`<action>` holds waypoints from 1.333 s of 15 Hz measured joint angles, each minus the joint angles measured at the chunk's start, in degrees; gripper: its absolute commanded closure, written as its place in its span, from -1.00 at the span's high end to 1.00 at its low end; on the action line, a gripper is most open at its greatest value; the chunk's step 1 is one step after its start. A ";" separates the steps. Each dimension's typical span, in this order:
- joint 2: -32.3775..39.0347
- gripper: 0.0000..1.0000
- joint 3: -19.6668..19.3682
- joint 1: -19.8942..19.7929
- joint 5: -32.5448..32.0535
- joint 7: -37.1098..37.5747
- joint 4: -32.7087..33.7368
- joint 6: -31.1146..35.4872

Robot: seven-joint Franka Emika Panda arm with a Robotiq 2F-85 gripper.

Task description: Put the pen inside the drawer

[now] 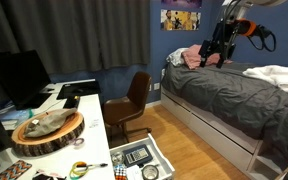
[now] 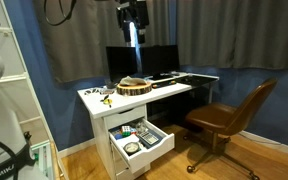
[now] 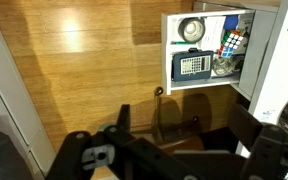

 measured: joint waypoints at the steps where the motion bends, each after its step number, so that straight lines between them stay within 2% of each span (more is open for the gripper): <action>1: 0.03 1.00 0.24 -0.04 -0.24 0.00 0.03 -0.14; 3: 0.19 1.00 2.36 0.23 -1.54 -0.42 0.32 -0.44; 5: 0.20 1.00 6.17 1.95 -2.03 -1.02 0.57 -0.96; 11: 0.20 1.00 16.37 13.23 -1.90 -1.71 1.53 -1.28; 17: 1.72 1.00 21.38 22.99 -1.85 -6.90 2.63 2.66; 20: 3.23 1.00 21.98 26.06 -1.82 -9.40 2.63 5.22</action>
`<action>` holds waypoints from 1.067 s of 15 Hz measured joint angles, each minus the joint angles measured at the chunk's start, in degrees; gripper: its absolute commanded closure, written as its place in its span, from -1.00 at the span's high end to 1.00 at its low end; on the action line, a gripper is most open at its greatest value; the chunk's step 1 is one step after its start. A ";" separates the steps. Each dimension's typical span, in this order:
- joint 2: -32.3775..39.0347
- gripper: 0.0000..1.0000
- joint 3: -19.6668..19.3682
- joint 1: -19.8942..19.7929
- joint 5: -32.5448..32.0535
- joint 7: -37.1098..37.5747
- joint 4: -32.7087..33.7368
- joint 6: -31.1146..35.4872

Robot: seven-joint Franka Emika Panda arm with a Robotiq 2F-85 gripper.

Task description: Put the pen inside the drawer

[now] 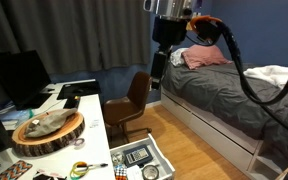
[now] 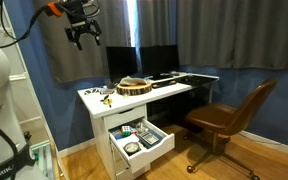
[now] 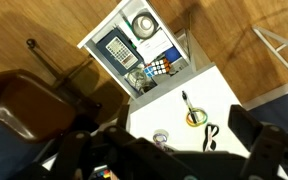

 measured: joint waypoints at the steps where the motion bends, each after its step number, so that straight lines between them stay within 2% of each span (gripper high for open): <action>1: 0.29 1.00 -0.01 0.07 0.00 -0.40 0.02 0.18; 10: 0.62 1.00 -0.13 0.16 0.00 -1.46 0.04 0.47; 12: 1.97 1.00 -0.06 1.02 0.00 -3.96 0.07 3.45; 16: 8.92 1.00 -0.25 4.49 0.76 -11.27 0.13 15.07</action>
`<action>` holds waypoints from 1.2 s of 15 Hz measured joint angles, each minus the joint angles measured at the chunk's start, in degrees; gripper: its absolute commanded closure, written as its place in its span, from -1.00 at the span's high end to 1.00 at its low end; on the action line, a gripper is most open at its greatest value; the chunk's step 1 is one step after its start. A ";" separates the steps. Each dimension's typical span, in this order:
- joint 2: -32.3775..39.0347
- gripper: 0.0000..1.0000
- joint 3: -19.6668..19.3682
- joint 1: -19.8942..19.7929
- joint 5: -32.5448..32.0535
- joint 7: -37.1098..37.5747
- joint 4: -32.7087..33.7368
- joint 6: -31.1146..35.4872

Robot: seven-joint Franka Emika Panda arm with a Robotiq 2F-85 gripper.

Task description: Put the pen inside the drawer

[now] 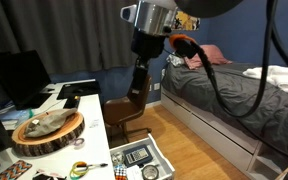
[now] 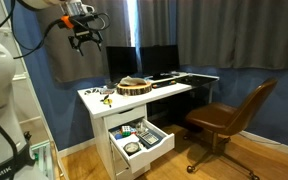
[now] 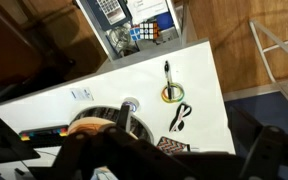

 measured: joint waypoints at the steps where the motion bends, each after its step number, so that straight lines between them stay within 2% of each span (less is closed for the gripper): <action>1: 2.27 1.00 -0.14 0.82 0.29 -1.84 0.06 2.73; 4: 9.65 1.00 -0.75 3.08 2.49 -8.16 0.55 9.83; 6: 14.78 1.00 -1.53 4.89 6.28 -14.02 1.20 14.20; 10: 24.05 1.00 -1.82 6.05 14.09 -26.15 4.34 17.27; 13: 29.31 1.00 -0.83 4.06 15.13 -31.33 7.02 17.29; 18: 36.05 1.00 3.42 -1.32 14.39 -35.45 10.09 17.29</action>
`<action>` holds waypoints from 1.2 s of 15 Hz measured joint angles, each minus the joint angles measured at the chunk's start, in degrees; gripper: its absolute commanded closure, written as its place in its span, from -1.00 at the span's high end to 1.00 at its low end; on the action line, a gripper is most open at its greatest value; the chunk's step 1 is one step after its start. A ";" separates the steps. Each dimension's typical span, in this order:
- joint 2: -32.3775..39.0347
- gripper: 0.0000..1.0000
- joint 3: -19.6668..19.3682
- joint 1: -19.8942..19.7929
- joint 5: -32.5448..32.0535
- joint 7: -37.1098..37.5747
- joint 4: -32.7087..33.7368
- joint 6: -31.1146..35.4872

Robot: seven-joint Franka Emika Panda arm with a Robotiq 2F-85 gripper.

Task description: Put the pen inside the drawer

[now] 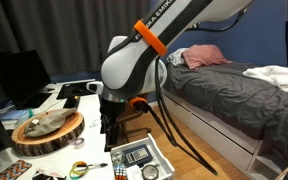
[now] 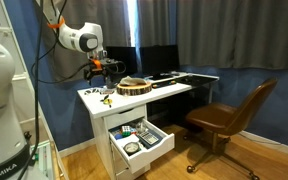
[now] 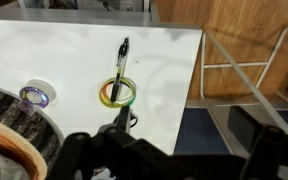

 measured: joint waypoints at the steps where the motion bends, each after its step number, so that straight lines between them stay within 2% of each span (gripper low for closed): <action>1: 1.25 1.00 0.84 -0.69 -0.49 -0.45 0.55 0.03; 6: 5.68 1.00 4.15 -3.07 -2.83 -1.05 2.02 2.01; 12: 5.55 1.00 4.59 -3.72 -2.86 -1.05 2.03 2.01; 15: 6.71 1.00 4.62 -4.20 -6.32 -0.94 2.25 2.45; 18: 10.89 1.00 4.58 -4.79 -10.18 -0.88 3.83 4.74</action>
